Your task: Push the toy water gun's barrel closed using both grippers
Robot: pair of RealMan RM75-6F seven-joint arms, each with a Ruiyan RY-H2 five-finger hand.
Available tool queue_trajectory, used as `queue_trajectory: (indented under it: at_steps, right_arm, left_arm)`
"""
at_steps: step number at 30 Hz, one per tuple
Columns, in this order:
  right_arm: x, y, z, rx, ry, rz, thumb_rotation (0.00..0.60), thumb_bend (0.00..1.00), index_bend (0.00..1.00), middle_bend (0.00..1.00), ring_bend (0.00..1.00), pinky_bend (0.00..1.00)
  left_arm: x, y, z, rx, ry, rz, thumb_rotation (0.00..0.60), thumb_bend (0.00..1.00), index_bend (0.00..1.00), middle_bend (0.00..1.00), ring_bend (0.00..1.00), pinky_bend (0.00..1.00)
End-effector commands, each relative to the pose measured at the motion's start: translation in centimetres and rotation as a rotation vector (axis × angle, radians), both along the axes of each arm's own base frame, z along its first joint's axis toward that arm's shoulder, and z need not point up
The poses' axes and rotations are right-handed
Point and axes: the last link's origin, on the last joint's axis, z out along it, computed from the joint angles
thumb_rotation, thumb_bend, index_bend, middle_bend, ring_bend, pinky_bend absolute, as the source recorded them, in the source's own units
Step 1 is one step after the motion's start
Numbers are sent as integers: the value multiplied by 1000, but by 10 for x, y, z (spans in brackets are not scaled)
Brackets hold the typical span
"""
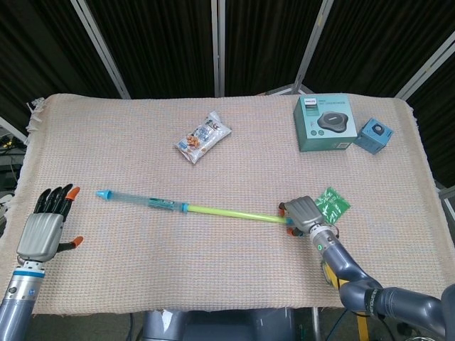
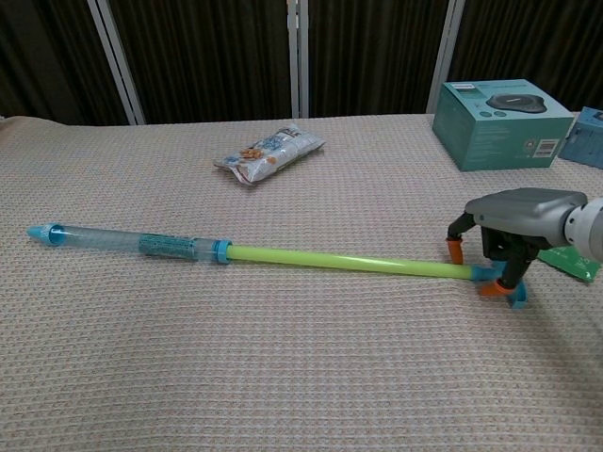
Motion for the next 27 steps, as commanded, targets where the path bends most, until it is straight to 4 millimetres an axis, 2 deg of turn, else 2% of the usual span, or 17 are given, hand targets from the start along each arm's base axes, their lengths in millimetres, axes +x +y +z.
queue_trajectory:
  at_steps: [1, 11, 22, 24, 26, 27]
  right_arm:
    - [0, 0, -2, 4, 1, 0, 600, 198, 478, 1000, 1000, 1000]
    - [1, -3, -8, 13, 14, -1, 600, 274, 573, 1000, 1000, 1000]
    - [6, -1, 7, -23, -26, 17, 600, 413, 629, 1000, 1000, 1000]
    - [8, 0, 11, -26, -24, 26, 600, 432, 634, 1000, 1000, 1000]
    - [9, 1, 15, -28, -22, 32, 600, 444, 638, 1000, 1000, 1000]
    - [10, 2, 17, -29, -21, 33, 600, 451, 639, 1000, 1000, 1000]
  left_arm:
    - [0, 0, 0, -1, 2, 1, 600, 0, 0, 0, 0, 0]
    - [-2, 3, -3, -11, 9, 8, 600, 0, 0, 0, 0, 0]
    - [-2, 15, -9, -31, 28, -1, 600, 0, 0, 0, 0, 0]
    - [0, 22, -13, -38, 32, -14, 600, 0, 0, 49, 17, 10]
    - [3, 30, -18, -50, 40, -34, 600, 0, 0, 246, 166, 134]
    - [5, 36, -23, -63, 39, -47, 600, 0, 0, 364, 282, 246]
